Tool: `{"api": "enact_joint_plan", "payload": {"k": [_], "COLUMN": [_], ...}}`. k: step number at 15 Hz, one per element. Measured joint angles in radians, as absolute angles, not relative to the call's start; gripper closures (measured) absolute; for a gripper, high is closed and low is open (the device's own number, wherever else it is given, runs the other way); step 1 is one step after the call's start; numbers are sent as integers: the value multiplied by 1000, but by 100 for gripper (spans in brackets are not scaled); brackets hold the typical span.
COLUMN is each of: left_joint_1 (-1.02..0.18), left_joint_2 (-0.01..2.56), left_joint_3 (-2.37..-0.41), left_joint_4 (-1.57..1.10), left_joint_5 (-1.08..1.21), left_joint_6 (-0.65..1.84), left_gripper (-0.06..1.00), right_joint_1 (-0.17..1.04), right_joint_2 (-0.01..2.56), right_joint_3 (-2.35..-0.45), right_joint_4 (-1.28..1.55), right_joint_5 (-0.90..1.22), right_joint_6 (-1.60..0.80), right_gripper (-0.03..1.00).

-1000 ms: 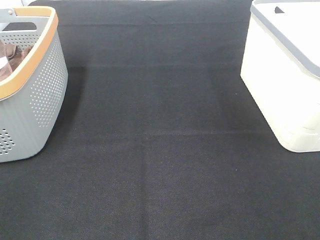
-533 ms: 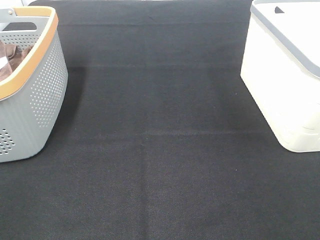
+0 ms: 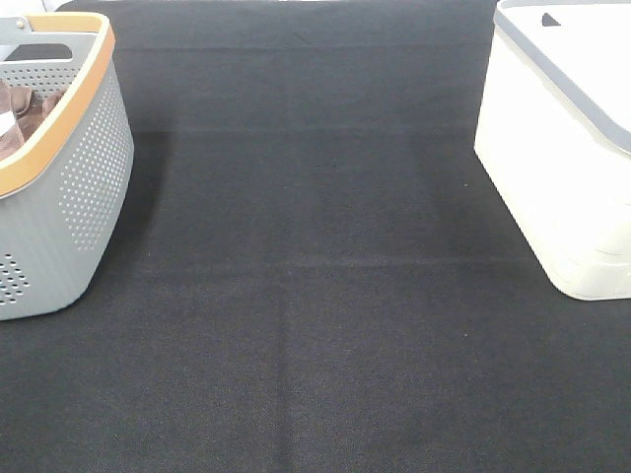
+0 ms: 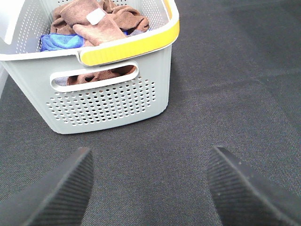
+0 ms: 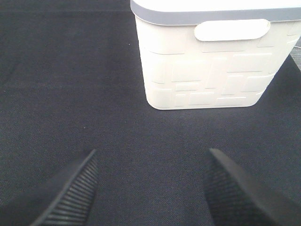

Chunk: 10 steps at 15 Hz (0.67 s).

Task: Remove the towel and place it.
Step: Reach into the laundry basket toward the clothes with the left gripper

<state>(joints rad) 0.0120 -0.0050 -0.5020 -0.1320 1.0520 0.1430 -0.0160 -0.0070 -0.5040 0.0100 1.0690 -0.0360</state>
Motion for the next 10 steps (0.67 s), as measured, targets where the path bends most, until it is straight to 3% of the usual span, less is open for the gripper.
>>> {"api": "enact_joint_plan", "payload": {"k": [10], "left_joint_1": [12], "left_joint_2": [-5], "left_joint_3": [-502], "left_joint_4": [-132], "left_joint_5": [1052], "left_joint_6": [143], "left_gripper": [28], "right_joint_1": [-16], "right_joint_2": [-7], "right_joint_3": [-504], "right_joint_4": [10], "right_joint_5": [1069], "right_joint_6": [-36], "right_gripper": [35]}}
